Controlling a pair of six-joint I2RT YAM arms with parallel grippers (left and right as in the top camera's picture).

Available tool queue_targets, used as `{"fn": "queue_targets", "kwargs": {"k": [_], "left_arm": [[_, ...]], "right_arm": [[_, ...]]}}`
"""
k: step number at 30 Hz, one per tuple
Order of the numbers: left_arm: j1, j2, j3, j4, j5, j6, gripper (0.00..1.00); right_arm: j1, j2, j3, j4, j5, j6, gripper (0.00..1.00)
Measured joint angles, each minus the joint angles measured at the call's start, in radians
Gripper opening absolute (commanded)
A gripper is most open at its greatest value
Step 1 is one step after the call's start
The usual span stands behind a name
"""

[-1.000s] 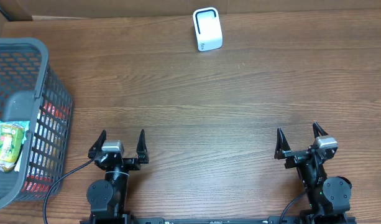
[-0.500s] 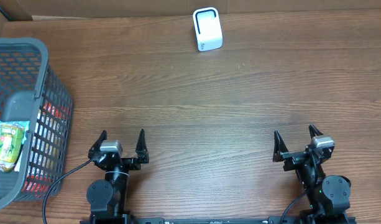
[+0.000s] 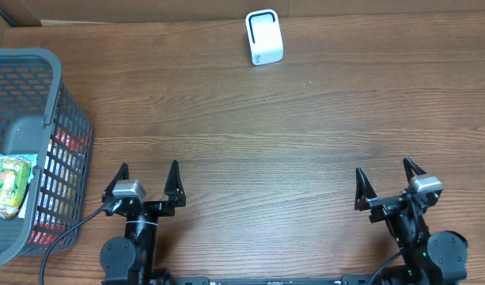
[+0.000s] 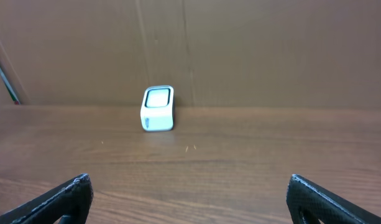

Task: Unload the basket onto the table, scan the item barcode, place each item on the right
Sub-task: 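Move the left gripper over the grey basket and lower into it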

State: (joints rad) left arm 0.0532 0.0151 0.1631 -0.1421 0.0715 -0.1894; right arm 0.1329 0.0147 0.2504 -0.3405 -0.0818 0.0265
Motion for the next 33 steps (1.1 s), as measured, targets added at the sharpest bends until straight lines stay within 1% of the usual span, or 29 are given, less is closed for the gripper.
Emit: {"fn": "queue_targets", "kwargs": {"k": [6, 11, 14, 18, 26, 30, 33], "left_arm": [[0.000, 0.000, 0.065, -0.020, 0.000, 0.000, 1.00], [0.000, 0.005, 0.124, -0.053, 0.000, 0.000, 1.00], [0.000, 0.044, 0.180, -0.095, 0.000, 0.000, 1.00], [0.000, 0.142, 0.284, -0.161, 0.010, 0.000, 1.00], [0.000, 0.402, 0.581, -0.308, 0.063, 0.000, 1.00], [0.000, 0.560, 0.778, -0.478, 0.081, 0.009, 1.00], [0.000, 0.698, 0.963, -0.631, 0.087, 0.025, 1.00]], "right_arm": [[0.000, 0.024, 0.078, -0.031, -0.001, 0.000, 1.00], [0.000, 0.100, 0.170, -0.067, -0.011, 0.000, 1.00], [0.000, 0.150, 0.230, -0.101, -0.018, 0.000, 1.00], [0.000, 0.247, 0.334, -0.153, -0.020, 0.000, 1.00], [0.000, 0.410, 0.520, -0.260, -0.062, 0.000, 1.00], [0.000, 0.503, 0.629, -0.351, -0.095, 0.000, 1.00], [0.000, 0.588, 0.730, -0.440, -0.111, 0.000, 1.00]]}}
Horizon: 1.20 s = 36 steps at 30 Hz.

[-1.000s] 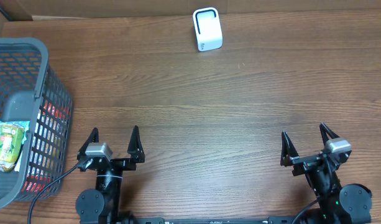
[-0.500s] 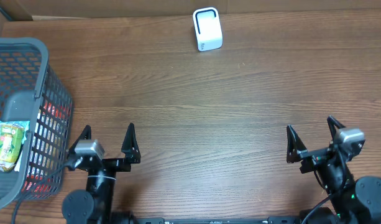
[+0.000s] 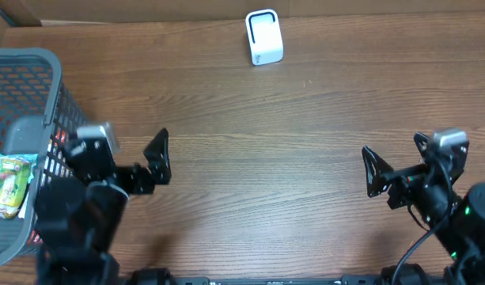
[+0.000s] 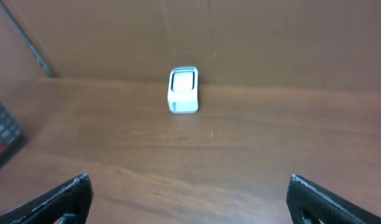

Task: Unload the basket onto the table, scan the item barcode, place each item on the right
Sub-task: 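Move the left gripper over the grey basket and lower into it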

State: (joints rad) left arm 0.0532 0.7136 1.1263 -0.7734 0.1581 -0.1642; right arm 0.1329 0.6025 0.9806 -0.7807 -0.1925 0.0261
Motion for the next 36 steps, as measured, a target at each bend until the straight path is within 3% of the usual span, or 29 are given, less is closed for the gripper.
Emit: {"fn": "queue_targets", "kwargs": {"k": [12, 24, 27, 30, 36], "left_arm": [[0.000, 0.466, 0.791, -0.595, 0.032, 0.067, 1.00], [0.000, 0.554, 0.851, -0.625, 0.099, 0.069, 0.97], [0.022, 0.555, 0.852, -0.629, 0.017, 0.002, 1.00], [0.127, 0.556, 0.853, -0.637, -0.050, -0.057, 1.00], [0.546, 0.618, 0.859, -0.678, -0.060, -0.131, 0.97]], "right_arm": [[0.000, 0.437, 0.494, -0.455, -0.058, -0.050, 1.00], [0.000, 0.654, 0.521, -0.500, -0.216, -0.014, 1.00], [0.000, 0.680, 0.521, -0.512, -0.231, -0.010, 1.00], [0.000, 0.682, 0.521, -0.521, -0.239, -0.006, 1.00], [0.000, 0.682, 0.521, -0.522, -0.226, -0.005, 1.00]]}}
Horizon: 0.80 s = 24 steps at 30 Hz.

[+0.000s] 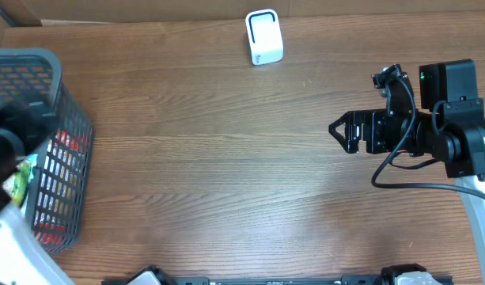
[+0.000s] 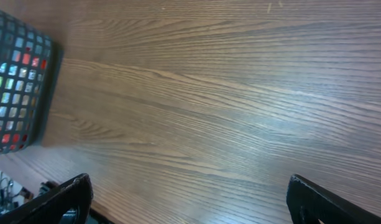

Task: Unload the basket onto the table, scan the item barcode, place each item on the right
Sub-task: 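Move the left gripper over the grey basket and lower into it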

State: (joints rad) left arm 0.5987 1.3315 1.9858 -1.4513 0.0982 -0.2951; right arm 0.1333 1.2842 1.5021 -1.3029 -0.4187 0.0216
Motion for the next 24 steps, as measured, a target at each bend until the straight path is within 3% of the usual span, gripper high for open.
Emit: {"fn": "queue_targets", "kwargs": {"k": [4, 8, 18, 24], "left_arm": [[0.230, 0.099, 0.000, -0.013, 0.055, -0.082, 0.93], [0.336, 0.186, 0.000, -0.010, 0.073, -0.125, 0.91], [0.346, 0.299, -0.011, 0.010, 0.026, -0.148, 0.93], [0.345, 0.303, -0.151, 0.101, 0.001, -0.146, 0.93]], "right_arm": [[0.000, 0.000, 0.000, -0.006, 0.012, 0.001, 1.00], [0.000, 0.000, 0.000, -0.014, 0.018, 0.001, 1.00], [0.000, 0.000, 0.000, -0.019, 0.041, 0.001, 1.00], [0.000, 0.000, 0.000, -0.023, 0.043, 0.002, 1.00]]}}
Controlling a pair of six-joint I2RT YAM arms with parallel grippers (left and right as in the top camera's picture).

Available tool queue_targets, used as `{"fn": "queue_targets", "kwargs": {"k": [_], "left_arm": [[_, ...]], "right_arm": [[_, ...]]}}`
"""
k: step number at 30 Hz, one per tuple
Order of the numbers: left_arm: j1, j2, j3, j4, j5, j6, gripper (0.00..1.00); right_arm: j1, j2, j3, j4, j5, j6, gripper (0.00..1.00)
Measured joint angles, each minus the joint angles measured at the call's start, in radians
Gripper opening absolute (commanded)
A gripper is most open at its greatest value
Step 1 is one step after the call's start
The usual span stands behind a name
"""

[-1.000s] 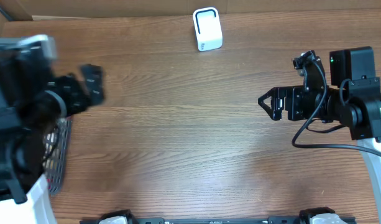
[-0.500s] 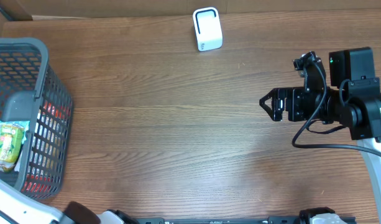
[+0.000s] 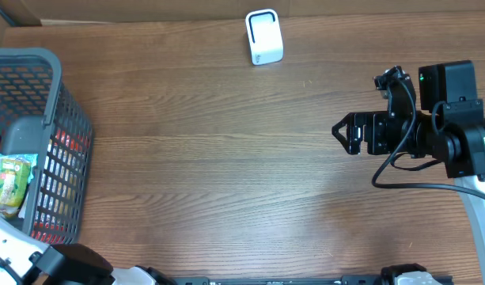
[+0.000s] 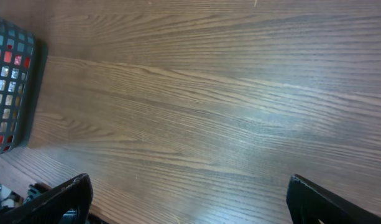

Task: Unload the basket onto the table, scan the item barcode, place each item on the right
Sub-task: 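Move the left gripper over the grey basket and lower into it, then grasp the white tube in the basket with the left gripper and lift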

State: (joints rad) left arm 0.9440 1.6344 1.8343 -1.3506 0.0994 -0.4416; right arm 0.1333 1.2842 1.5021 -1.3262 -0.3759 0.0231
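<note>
The white scanner (image 3: 263, 37) stands at the table's far edge. A green-and-yellow packet (image 3: 11, 184) lies in the grey mesh basket (image 3: 58, 119) at the left, on top of other goods. My right gripper (image 4: 189, 202) hangs open over the right half of the table, pointing left and down at bare wood, with nothing between its fingers (image 4: 69, 198). In the overhead view the right gripper (image 3: 342, 131) is far from both scanner and basket. Of the left arm (image 3: 13, 241) only links at the bottom left corner show. Its gripper is out of view.
The basket's corner (image 4: 10, 87) shows at the left edge of the right wrist view. A cardboard wall runs behind the scanner. A black cable loops under the right arm (image 3: 432, 127). The wooden tabletop (image 3: 226, 174) lies between basket and right arm.
The left arm was a blur over the basket and hid the packet. Now it is off the basket and the packet shows. The right arm has barely shifted.
Both arms first sat folded at the front edge with open grippers, the right wrist facing the scanner. Then both were raised, the left one beside the basket. Later the right gripper pointed down at the wood from the right side, and it stays there now.
</note>
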Motion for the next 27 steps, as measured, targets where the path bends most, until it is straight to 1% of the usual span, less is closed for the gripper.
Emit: {"fn": "queue_targets", "kwargs": {"k": [3, 5, 6, 7, 9, 11, 14, 17, 22, 27], "left_arm": [[0.000, 0.001, -0.103, 0.083, -0.008, 0.007, 0.95], [0.000, 0.014, -0.195, 0.142, -0.014, 0.026, 0.98], [0.000, 0.015, -0.241, 0.200, -0.014, 0.042, 0.98], [0.000, 0.015, -0.288, 0.271, -0.013, 0.071, 0.99], [0.000, 0.014, -0.369, 0.367, -0.001, 0.117, 1.00], [-0.002, 0.018, -0.450, 0.440, 0.024, 0.171, 0.99], [-0.002, 0.021, -0.514, 0.519, 0.044, 0.232, 0.97], [-0.002, 0.021, -0.536, 0.547, 0.054, 0.297, 0.93], [-0.016, 0.048, -0.540, 0.549, 0.060, 0.420, 0.86], [-0.026, 0.112, -0.542, 0.542, 0.064, 0.480, 0.83]], "right_arm": [[0.000, 0.000, 0.000, 0.000, 0.000, -0.001, 1.00], [0.000, 0.000, 0.000, 0.000, 0.001, 0.000, 1.00], [0.000, 0.000, 0.000, 0.000, 0.001, 0.000, 1.00], [0.000, 0.000, 0.000, -0.001, 0.002, 0.000, 1.00], [0.000, 0.000, 0.000, -0.001, 0.002, 0.000, 1.00], [0.000, 0.000, 0.000, -0.002, 0.002, 0.000, 1.00], [0.000, 0.000, 0.000, -0.003, 0.002, -0.001, 1.00], [0.000, 0.000, 0.000, -0.002, 0.002, 0.000, 1.00], [0.000, 0.000, 0.000, -0.003, 0.003, 0.000, 1.00], [0.000, 0.000, 0.000, -0.006, 0.018, 0.000, 1.00]]}}
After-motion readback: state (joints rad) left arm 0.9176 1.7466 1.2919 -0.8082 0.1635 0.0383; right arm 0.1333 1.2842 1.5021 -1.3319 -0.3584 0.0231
